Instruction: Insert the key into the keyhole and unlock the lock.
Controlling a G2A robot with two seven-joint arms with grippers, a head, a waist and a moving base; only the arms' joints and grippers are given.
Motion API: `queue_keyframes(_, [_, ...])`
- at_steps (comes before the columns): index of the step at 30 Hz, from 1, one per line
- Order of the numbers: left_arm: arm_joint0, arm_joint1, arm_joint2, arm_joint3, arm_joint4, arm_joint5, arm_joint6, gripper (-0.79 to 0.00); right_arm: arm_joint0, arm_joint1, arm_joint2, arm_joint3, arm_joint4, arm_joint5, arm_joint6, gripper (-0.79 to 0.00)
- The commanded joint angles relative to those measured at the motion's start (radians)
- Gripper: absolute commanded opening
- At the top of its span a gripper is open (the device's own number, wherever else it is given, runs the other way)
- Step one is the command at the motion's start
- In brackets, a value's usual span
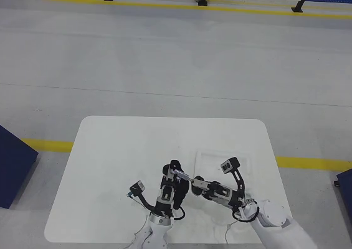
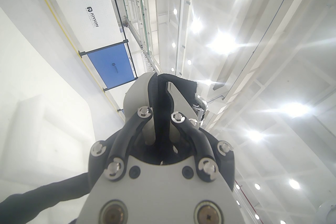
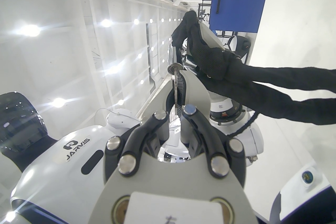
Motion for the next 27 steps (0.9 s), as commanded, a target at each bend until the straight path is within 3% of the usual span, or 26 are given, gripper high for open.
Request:
queue_keyframes(1, [0.0, 0.0, 0.0, 0.0, 0.0, 0.0, 0.0, -0.785, 0.003, -0.002, -0.003, 0.002, 0.001, 0.004, 0.001, -0.785])
queue_keyframes(22, [0.0, 0.0, 0.0, 0.0, 0.0, 0.0, 0.0, -0.785, 0.01, -0.018, 0.0, 0.0, -0.002, 0.031, 0.003, -0.785])
queue_keyframes(23, [0.0, 0.0, 0.0, 0.0, 0.0, 0.0, 0.0, -0.785, 0.01, -0.019, 0.001, 0.001, -0.002, 0.03, 0.002, -0.677])
queue_keyframes(24, [0.0, 0.0, 0.0, 0.0, 0.0, 0.0, 0.0, -0.785, 0.009, -0.019, 0.001, 0.002, -0.004, 0.031, 0.002, -0.462])
queue_keyframes(25, [0.0, 0.0, 0.0, 0.0, 0.0, 0.0, 0.0, -0.785, 0.009, -0.02, 0.002, 0.003, -0.005, 0.03, 0.0, -0.413])
queue_keyframes(27, [0.0, 0.0, 0.0, 0.0, 0.0, 0.0, 0.0, -0.785, 0.008, -0.021, 0.003, 0.005, -0.006, 0.028, 0.001, -0.403])
